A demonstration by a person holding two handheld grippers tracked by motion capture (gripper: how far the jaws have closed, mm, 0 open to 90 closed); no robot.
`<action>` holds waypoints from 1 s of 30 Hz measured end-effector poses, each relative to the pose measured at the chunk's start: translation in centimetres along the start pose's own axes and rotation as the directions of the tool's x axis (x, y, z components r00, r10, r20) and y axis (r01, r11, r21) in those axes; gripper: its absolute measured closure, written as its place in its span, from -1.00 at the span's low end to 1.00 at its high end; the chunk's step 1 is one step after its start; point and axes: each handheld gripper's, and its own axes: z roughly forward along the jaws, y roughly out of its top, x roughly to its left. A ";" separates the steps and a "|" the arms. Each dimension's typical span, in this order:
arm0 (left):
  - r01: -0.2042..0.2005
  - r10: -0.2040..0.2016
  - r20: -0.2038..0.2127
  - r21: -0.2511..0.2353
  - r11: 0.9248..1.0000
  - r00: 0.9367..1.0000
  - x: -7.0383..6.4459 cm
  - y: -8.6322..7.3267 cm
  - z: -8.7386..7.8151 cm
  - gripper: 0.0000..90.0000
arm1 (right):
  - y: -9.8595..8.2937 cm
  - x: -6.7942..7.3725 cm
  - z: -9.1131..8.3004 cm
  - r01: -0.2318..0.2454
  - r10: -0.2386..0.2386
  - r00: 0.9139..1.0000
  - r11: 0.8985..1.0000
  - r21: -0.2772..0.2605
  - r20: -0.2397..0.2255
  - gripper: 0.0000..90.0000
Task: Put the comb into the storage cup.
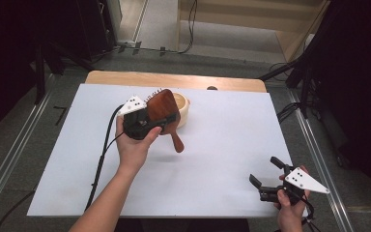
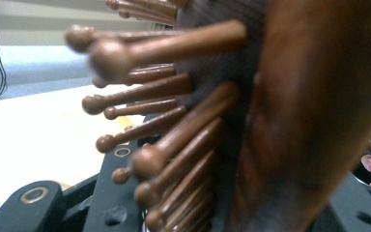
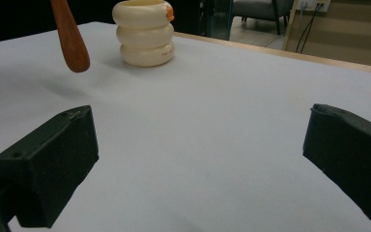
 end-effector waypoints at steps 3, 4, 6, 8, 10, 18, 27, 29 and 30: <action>0.000 0.000 -0.001 -0.005 1.000 1.000 0.2 0.3 0.0 0.23 | -0.1 -0.2 0.0 -0.006 0.006 1.000 1.000 0.000 0.003 -1.00; 0.002 -0.002 -0.003 -0.008 1.000 1.000 0.3 0.4 0.0 0.23 | -0.2 -0.3 0.1 -0.002 0.002 1.000 1.000 0.001 0.003 -1.00; 0.002 -0.002 -0.003 -0.009 1.000 1.000 0.4 0.5 -0.1 0.23 | -0.3 -0.3 0.1 -0.004 0.004 1.000 1.000 0.001 0.003 -1.00; 0.003 -0.003 -0.005 -0.011 1.000 1.000 0.5 0.7 -0.1 0.23 | -0.4 -0.4 0.2 -0.009 0.009 1.000 1.000 0.001 0.003 -1.00; 0.006 -0.006 -0.006 -0.014 1.000 1.000 0.7 0.8 -0.1 0.23 | -0.5 -0.6 0.2 -0.011 0.011 1.000 1.000 0.003 0.003 -1.00; 0.005 -0.006 -0.014 -0.022 1.000 1.000 1.1 1.5 -0.1 0.23 | -0.8 -0.7 0.4 -0.014 0.014 1.000 1.000 0.004 0.000 -1.00; 0.002 -0.002 -0.026 -0.026 1.000 1.000 1.5 2.4 0.1 0.23 | -0.9 -0.9 0.4 -0.028 0.028 1.000 1.000 -0.005 -0.009 -1.00; 0.003 -0.004 -0.029 -0.026 1.000 1.000 1.6 2.6 0.2 0.23 | -0.9 -0.9 0.4 -0.030 0.030 0.999 1.000 -0.006 -0.011 -1.00; 0.004 -0.005 -0.030 -0.029 1.000 1.000 1.7 2.7 0.2 0.23 | -0.9 -0.9 0.4 -0.030 0.030 0.999 1.000 -0.005 -0.012 -1.00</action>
